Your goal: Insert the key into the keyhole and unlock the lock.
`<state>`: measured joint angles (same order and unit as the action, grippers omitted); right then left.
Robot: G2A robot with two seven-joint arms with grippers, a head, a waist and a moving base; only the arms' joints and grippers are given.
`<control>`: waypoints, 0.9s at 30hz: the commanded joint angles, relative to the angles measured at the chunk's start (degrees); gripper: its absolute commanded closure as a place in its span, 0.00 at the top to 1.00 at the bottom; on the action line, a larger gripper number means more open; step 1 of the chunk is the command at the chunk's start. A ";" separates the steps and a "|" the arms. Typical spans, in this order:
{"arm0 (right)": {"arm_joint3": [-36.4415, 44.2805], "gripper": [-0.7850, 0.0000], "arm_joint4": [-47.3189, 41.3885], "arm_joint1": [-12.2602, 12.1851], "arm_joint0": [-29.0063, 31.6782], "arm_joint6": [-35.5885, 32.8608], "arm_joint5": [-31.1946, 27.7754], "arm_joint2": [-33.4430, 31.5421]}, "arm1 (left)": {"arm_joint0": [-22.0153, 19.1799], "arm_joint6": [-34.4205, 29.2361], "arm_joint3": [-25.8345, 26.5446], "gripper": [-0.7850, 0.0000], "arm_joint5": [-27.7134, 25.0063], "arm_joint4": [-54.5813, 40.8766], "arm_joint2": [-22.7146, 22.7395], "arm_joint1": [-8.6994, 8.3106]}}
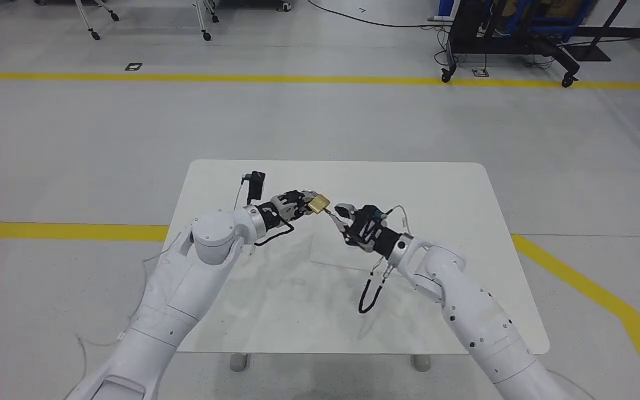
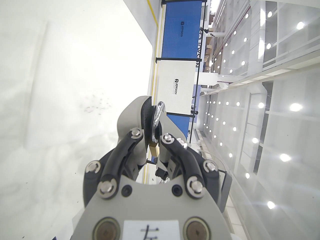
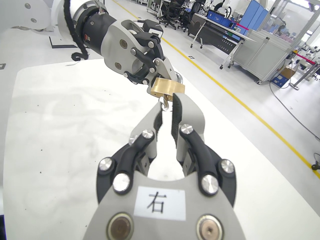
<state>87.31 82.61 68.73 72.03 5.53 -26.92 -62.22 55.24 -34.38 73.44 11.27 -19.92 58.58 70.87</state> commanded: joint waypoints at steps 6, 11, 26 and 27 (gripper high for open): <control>0.83 0.29 1.04 0.26 -0.08 -2.41 1.36 1.23 | 0.33 -0.08 0.51 0.00 -0.13 0.78 0.21 0.04; -1.14 0.00 -1.69 0.87 -1.57 -3.40 1.87 2.48 | 0.66 -0.28 0.91 0.00 -0.45 1.14 0.54 0.03; -11.49 0.00 -22.33 2.03 -3.76 0.87 -7.18 1.48 | 1.58 0.15 2.06 0.00 -1.97 3.73 0.92 0.04; -11.97 0.00 -23.14 2.08 -3.90 0.99 -7.71 1.49 | 1.64 0.25 2.12 0.00 -2.04 3.76 0.96 0.05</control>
<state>75.87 60.30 70.76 68.30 6.46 -34.13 -60.75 56.81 -34.24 75.50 9.30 -16.20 59.49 70.91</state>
